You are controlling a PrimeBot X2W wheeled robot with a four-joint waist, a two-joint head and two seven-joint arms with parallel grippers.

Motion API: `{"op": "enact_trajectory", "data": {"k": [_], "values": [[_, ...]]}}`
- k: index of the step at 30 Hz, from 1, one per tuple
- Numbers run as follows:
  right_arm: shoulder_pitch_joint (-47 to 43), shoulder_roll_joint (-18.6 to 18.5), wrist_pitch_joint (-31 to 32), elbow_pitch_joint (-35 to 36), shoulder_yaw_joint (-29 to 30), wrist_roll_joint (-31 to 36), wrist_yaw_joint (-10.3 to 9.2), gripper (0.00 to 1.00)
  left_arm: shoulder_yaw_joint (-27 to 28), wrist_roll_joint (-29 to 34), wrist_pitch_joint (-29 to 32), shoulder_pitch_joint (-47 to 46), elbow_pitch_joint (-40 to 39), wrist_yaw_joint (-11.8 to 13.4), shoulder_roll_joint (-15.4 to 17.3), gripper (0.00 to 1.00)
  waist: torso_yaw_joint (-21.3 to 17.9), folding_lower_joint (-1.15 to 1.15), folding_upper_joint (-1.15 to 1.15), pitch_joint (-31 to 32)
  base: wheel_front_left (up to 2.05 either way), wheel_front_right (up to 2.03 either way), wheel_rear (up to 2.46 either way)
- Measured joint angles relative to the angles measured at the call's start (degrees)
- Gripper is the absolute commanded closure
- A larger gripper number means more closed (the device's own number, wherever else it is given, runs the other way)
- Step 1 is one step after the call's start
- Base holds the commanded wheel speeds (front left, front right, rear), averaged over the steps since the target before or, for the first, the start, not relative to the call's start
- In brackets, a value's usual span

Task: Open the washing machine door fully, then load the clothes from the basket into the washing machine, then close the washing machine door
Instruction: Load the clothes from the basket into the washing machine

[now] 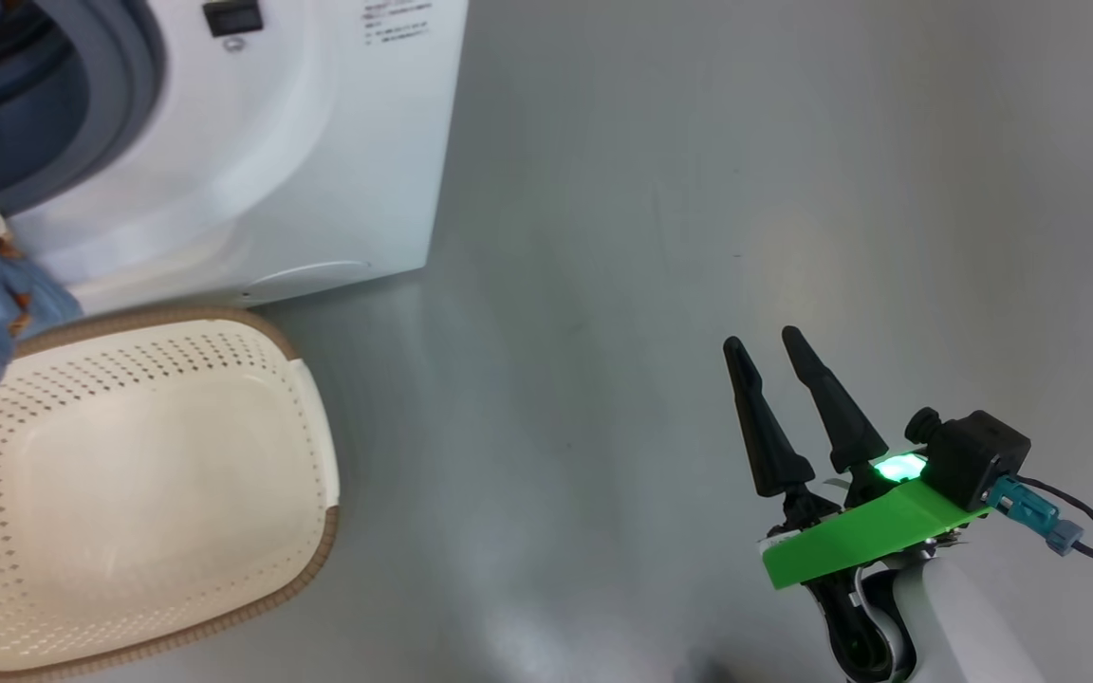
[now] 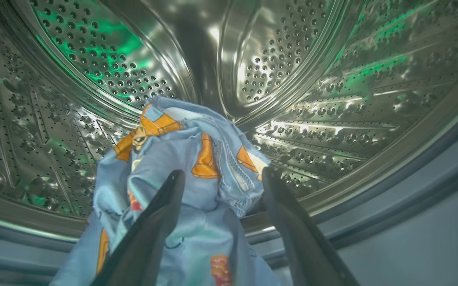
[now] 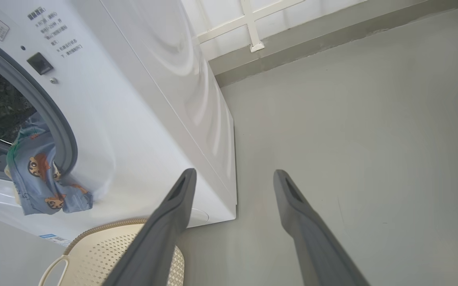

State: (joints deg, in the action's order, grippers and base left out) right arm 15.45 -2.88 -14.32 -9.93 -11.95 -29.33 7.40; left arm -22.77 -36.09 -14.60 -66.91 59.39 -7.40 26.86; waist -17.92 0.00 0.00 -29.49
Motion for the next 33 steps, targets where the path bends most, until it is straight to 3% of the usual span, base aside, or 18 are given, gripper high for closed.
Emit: {"op": "enact_trajectory", "data": {"k": [6, 22, 33], "values": [[-0.02, -0.01, 0.0, -0.21, 0.76, 0.54, 0.0, 0.0, 3.64, 0.03, -0.07, 4.56, -4.79, 0.0, -1.58, 0.0, 1.31, 0.0, 0.0, 0.98, 0.0, 0.0, 0.0], [-2.08, -0.03, 0.0, -2.09, 3.89, 4.19, 0.0, 0.0, 17.95, 8.22, -0.1, 26.72, -20.17, 0.0, -9.44, 0.0, 6.15, 0.0, 0.0, 7.18, 0.0, 0.0, 0.0], [-6.13, -0.92, 0.0, -3.07, 6.01, 5.56, 0.0, 0.0, 23.43, 14.15, -0.1, 42.13, -29.13, 0.0, -13.68, 0.0, 9.66, 0.0, 0.0, 13.16, 0.0, 0.0, 0.0]]}}
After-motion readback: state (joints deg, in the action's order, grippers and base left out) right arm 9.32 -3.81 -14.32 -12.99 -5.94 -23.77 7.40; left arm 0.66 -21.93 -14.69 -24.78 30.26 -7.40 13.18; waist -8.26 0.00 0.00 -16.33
